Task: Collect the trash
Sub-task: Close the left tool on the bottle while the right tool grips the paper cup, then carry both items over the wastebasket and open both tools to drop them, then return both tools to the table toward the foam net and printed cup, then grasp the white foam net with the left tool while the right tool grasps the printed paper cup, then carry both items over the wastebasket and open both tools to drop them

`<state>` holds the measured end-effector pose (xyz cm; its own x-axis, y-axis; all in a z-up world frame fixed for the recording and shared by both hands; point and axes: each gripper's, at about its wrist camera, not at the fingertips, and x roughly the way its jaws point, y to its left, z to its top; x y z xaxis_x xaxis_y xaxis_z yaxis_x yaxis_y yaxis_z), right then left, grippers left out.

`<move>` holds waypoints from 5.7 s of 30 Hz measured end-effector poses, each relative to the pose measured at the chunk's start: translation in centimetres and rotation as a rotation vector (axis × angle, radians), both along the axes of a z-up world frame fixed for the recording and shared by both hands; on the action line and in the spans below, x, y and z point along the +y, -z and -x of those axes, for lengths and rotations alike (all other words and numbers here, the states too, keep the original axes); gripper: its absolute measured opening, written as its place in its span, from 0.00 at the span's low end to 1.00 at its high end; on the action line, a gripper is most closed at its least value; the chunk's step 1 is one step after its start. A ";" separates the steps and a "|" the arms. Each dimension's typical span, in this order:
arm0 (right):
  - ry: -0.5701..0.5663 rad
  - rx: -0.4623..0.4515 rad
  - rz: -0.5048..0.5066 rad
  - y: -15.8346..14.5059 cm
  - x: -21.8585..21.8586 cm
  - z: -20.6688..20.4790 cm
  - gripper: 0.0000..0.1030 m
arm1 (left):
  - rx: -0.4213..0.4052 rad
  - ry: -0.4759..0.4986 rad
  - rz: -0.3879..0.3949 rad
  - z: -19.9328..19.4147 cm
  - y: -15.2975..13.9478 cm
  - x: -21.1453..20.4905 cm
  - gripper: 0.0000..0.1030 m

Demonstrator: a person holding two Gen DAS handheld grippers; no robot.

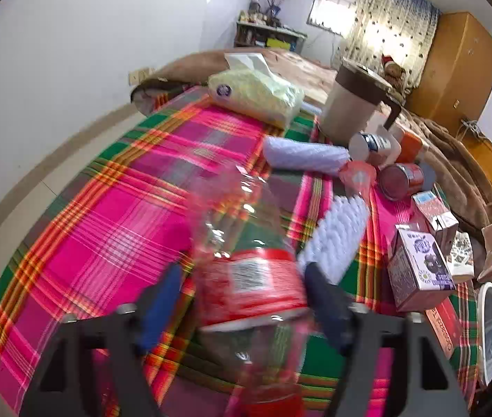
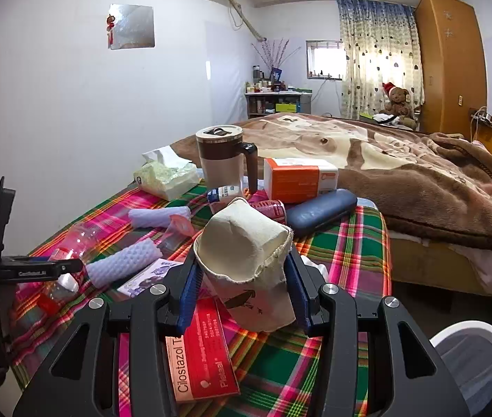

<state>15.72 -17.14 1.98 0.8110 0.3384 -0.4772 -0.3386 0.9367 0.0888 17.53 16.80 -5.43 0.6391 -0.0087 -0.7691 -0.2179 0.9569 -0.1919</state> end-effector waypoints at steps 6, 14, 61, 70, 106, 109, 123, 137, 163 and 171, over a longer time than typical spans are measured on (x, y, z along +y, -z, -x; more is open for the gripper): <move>0.017 -0.006 -0.016 -0.2 -0.7 0.6 0.45 | -0.022 0.018 -0.039 0.6 -0.7 -1.1 0.63; 0.064 -0.030 -0.064 -1.4 -3.2 2.0 0.45 | -0.137 0.111 -0.051 2.8 -5.2 -4.7 0.63; 0.527 0.232 -0.067 5.1 -21.1 7.5 0.65 | -0.141 0.911 0.016 3.6 -4.1 -41.5 0.75; 0.534 0.191 -0.066 3.8 -20.5 8.0 0.67 | -0.175 0.869 0.009 3.7 -5.1 -39.5 0.75; 0.307 0.178 -0.117 2.3 -3.7 -1.1 0.67 | -0.207 0.315 -0.069 0.0 -5.4 -10.4 0.75; 0.305 0.193 -0.111 2.6 -2.7 -2.1 0.67 | -0.182 0.291 -0.082 -0.8 -4.5 -9.0 0.75; 0.327 0.308 -0.107 5.2 -0.4 -5.8 0.61 | -0.039 0.239 -0.077 -4.7 0.4 -5.6 0.75; 0.305 0.346 -0.093 6.1 0.8 -7.1 0.35 | 0.023 0.269 -0.097 -6.6 2.2 -5.7 0.62; 0.315 0.256 -0.076 4.3 0.7 -5.4 0.10 | -0.040 0.255 -0.070 -4.8 0.0 -5.7 0.34; 0.323 0.221 -0.087 3.2 -0.1 -3.9 0.10 | -0.103 0.277 -0.070 -3.0 -2.7 -6.8 0.34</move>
